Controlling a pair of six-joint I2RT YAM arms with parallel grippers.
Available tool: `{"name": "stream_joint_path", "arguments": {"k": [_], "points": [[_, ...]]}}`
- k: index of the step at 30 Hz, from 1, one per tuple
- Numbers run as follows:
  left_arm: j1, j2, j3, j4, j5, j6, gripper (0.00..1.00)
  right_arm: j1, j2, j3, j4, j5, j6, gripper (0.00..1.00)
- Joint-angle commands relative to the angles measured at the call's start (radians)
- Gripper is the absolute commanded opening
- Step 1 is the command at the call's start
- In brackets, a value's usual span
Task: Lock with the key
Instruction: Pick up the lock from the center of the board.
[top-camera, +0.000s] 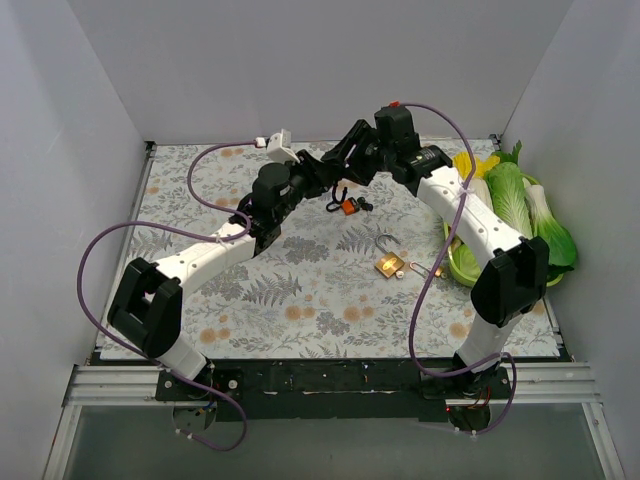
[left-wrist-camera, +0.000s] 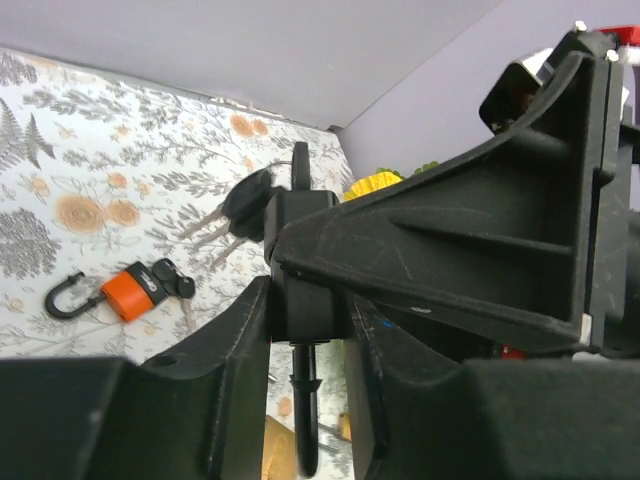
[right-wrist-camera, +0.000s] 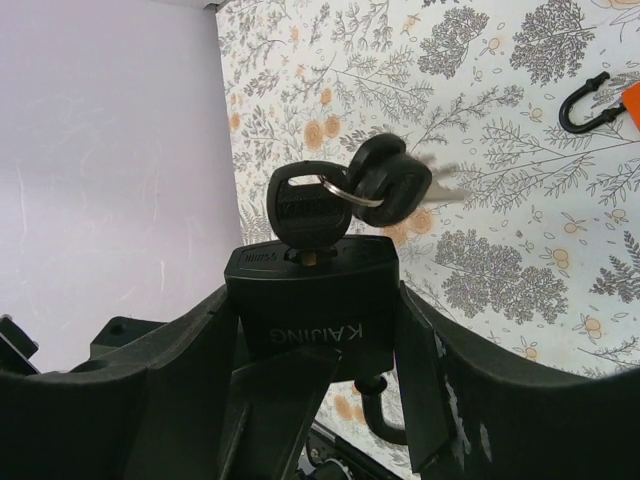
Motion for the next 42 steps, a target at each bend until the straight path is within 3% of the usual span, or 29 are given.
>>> {"name": "stream_joint_path", "arguments": {"k": [1,3,4,5,6,8,9,12,16,18,20,22,23,26,28,30,36,42], "points": [[0.011,-0.006,0.018,0.045,-0.033,0.027,0.14,0.015,-0.088,-0.003,0.036,-0.027,0.055,0.01],[0.013,-0.006,0.021,0.039,-0.010,0.025,0.00,0.014,-0.091,-0.008,0.043,-0.033,0.058,0.01],[0.013,-0.009,0.019,0.024,-0.003,0.020,0.00,0.014,-0.092,-0.006,0.045,-0.033,0.058,0.05],[0.018,-0.010,0.018,0.018,0.009,0.017,0.00,0.012,-0.092,-0.002,0.045,-0.035,0.057,0.12],[0.027,-0.015,0.015,0.016,0.026,0.016,0.00,0.012,-0.092,0.000,0.053,-0.035,0.043,0.32],[0.037,-0.035,0.007,0.010,0.081,0.017,0.00,-0.005,-0.098,0.001,0.059,-0.047,0.020,0.51],[0.050,-0.041,0.008,0.001,0.116,0.019,0.00,-0.014,-0.103,0.000,0.080,-0.055,-0.035,0.68],[0.086,-0.070,0.007,-0.039,0.243,0.022,0.00,-0.067,-0.126,-0.011,0.109,-0.101,-0.133,0.79],[0.126,-0.112,-0.002,-0.094,0.438,0.031,0.00,-0.188,-0.208,-0.077,0.196,-0.261,-0.386,0.83],[0.152,-0.125,-0.002,-0.114,0.561,0.020,0.00,-0.233,-0.248,-0.132,0.252,-0.421,-0.484,0.86],[0.179,-0.128,-0.002,-0.123,0.709,-0.001,0.00,-0.276,-0.322,-0.222,0.306,-0.554,-0.693,0.91],[0.215,-0.124,-0.001,-0.137,0.806,-0.056,0.00,-0.267,-0.391,-0.262,0.225,-0.582,-0.924,0.91],[0.226,-0.118,0.008,-0.148,0.861,-0.079,0.00,-0.261,-0.414,-0.273,0.185,-0.604,-1.162,0.91],[0.243,-0.093,0.022,-0.191,1.050,-0.093,0.00,-0.239,-0.495,-0.339,0.064,-0.604,-1.529,0.92],[0.258,-0.050,0.044,-0.267,1.167,-0.114,0.00,-0.220,-0.550,-0.377,0.024,-0.613,-1.656,0.92],[0.272,-0.015,0.051,-0.239,1.283,-0.182,0.00,-0.192,-0.590,-0.442,0.007,-0.619,-1.811,0.94],[0.257,0.056,0.062,-0.142,1.389,-0.372,0.00,-0.040,-0.733,-0.661,0.195,-0.569,-1.994,0.95],[0.199,0.057,0.064,-0.137,1.460,-0.426,0.00,0.084,-0.827,-0.830,0.410,-0.503,-2.112,0.91]]}}
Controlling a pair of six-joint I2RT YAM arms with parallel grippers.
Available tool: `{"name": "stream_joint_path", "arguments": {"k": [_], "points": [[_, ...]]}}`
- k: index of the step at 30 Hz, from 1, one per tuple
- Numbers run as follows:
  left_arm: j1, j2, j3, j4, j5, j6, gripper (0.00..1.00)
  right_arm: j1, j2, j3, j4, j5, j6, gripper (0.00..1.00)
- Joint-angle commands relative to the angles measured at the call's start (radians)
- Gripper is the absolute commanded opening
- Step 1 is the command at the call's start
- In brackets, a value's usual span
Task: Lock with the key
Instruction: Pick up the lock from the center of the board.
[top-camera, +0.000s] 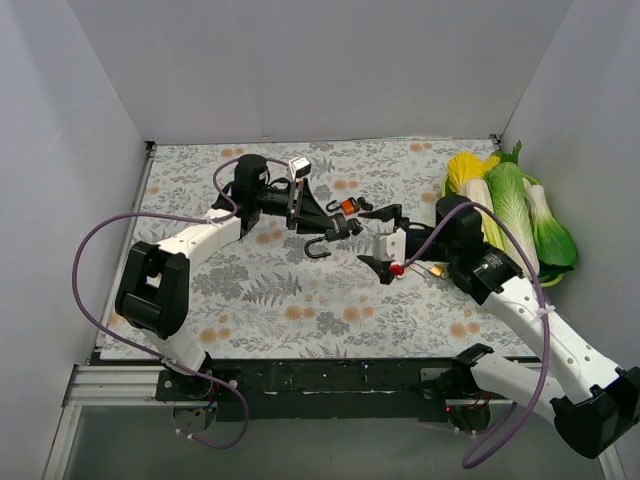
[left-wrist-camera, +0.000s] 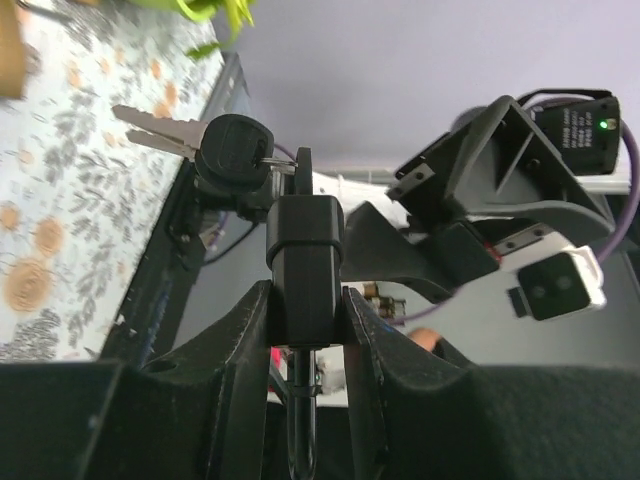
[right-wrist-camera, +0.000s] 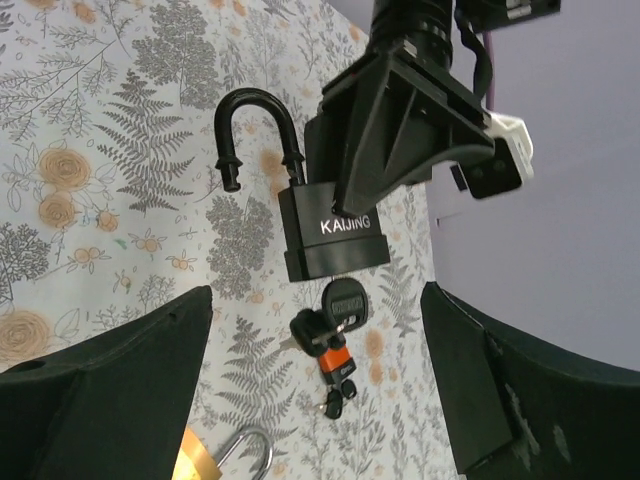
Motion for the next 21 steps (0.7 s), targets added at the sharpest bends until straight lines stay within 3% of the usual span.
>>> {"name": "stream_joint_path", "arguments": {"k": [1,14,17,21], "points": [[-0.045,-0.051,0.044,0.073,0.146,-0.093,0.00,0.070,-0.044,-0.072,0.225,0.058,-0.169,0.91],[-0.079,-0.045,0.005,0.159,0.201,-0.203,0.00,0.199,-0.035,-0.210,0.405,0.194,-0.341,0.82],[-0.085,-0.043,0.007,0.173,0.207,-0.212,0.00,0.204,-0.029,-0.230,0.432,0.216,-0.371,0.76],[-0.091,-0.040,0.007,0.179,0.218,-0.218,0.00,0.208,-0.012,-0.244,0.486,0.250,-0.388,0.56]]}}
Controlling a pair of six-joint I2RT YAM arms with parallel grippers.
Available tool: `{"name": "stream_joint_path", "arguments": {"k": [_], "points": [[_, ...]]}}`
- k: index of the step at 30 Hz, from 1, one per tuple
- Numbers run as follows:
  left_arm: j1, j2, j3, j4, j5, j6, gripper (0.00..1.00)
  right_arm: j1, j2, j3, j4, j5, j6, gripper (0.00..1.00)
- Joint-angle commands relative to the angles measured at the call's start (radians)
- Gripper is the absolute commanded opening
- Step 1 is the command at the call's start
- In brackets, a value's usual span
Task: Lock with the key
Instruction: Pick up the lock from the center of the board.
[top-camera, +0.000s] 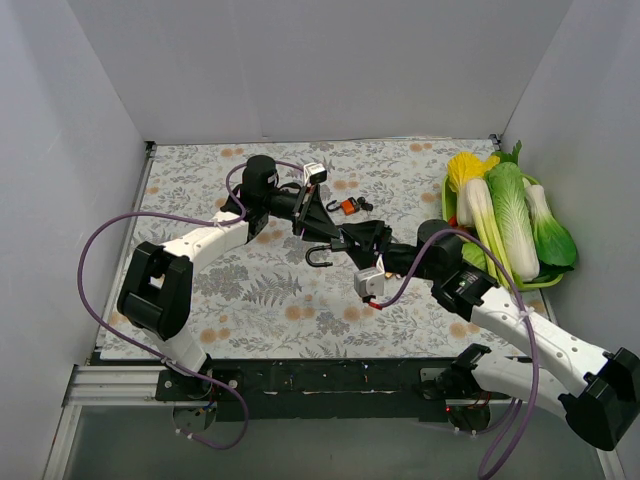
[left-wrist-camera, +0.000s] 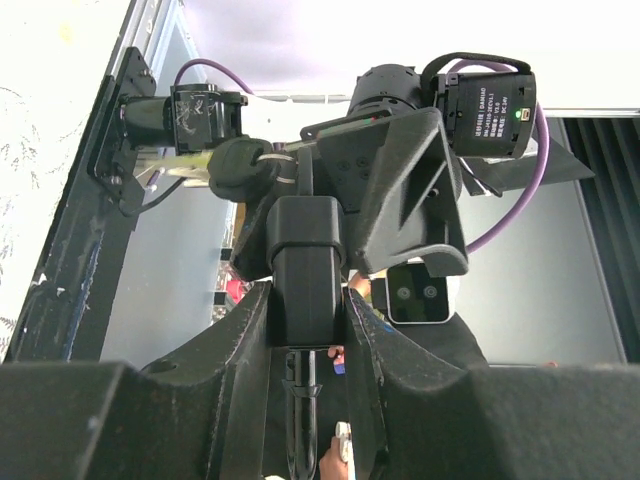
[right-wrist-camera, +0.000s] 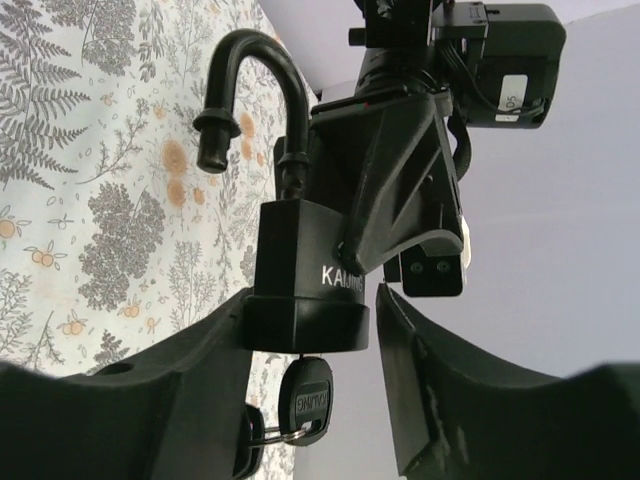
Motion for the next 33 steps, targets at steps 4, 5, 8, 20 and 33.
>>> {"name": "stream_joint_path", "arguments": {"k": [4,5,8,20,33], "points": [[-0.020,-0.040,0.008,0.054,0.065,-0.037,0.00,0.012,0.021,-0.013,0.147,0.054,-0.060,0.47],[-0.021,-0.040,0.008,0.052,0.065,-0.037,0.00,0.013,0.021,-0.015,0.152,0.052,-0.077,0.43],[-0.023,-0.042,0.003,0.055,0.065,-0.037,0.00,0.015,0.024,-0.004,0.146,0.042,-0.074,0.10],[0.121,-0.077,0.025,-0.175,-0.035,0.194,0.72,0.015,-0.052,0.024,0.045,0.048,-0.017,0.01],[0.161,-0.131,0.186,-0.996,-0.130,1.004,0.83,0.015,-0.076,0.007,0.129,0.097,0.023,0.01]]}}
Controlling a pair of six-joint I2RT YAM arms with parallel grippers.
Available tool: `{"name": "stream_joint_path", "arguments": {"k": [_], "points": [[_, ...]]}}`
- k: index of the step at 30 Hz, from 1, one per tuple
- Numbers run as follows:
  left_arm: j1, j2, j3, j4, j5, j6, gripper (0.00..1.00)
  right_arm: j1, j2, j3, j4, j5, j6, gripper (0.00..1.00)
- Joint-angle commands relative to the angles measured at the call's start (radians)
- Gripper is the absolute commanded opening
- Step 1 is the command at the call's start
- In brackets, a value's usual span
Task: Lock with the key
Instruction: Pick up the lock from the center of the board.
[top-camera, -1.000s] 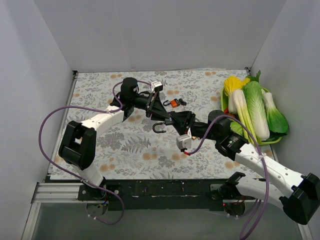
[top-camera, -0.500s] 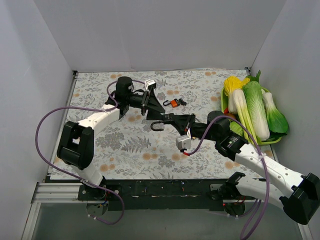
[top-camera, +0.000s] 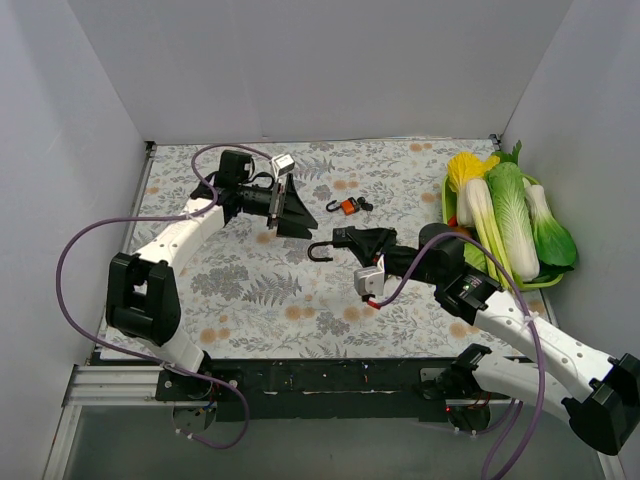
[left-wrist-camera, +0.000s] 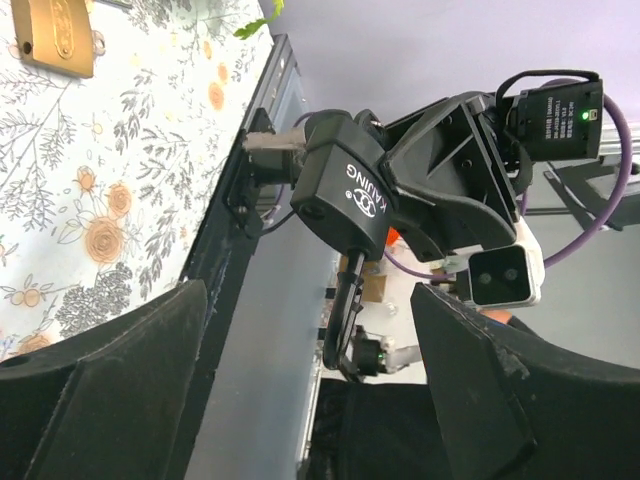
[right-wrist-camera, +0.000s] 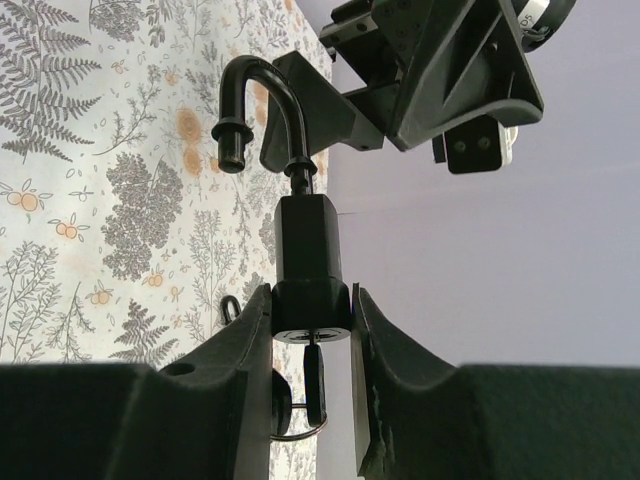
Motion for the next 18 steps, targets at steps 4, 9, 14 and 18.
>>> {"name": "stream_joint_path", "arguments": {"k": [4,9,14,18], "points": [[0.003,-0.085,0.116,-0.496,-0.018,0.539,0.80,0.002,-0.047,0.023,0.184,-0.003,-0.019,0.01],[-0.049,-0.106,0.112,-0.484,-0.011,0.576,0.73,0.002,-0.049,0.023,0.197,-0.031,-0.026,0.01],[-0.081,-0.103,0.109,-0.469,0.015,0.603,0.58,0.002,-0.052,0.017,0.202,-0.061,-0.068,0.01],[-0.097,-0.083,0.121,-0.476,0.029,0.636,0.45,0.003,-0.046,0.021,0.208,-0.077,-0.072,0.01]]}}
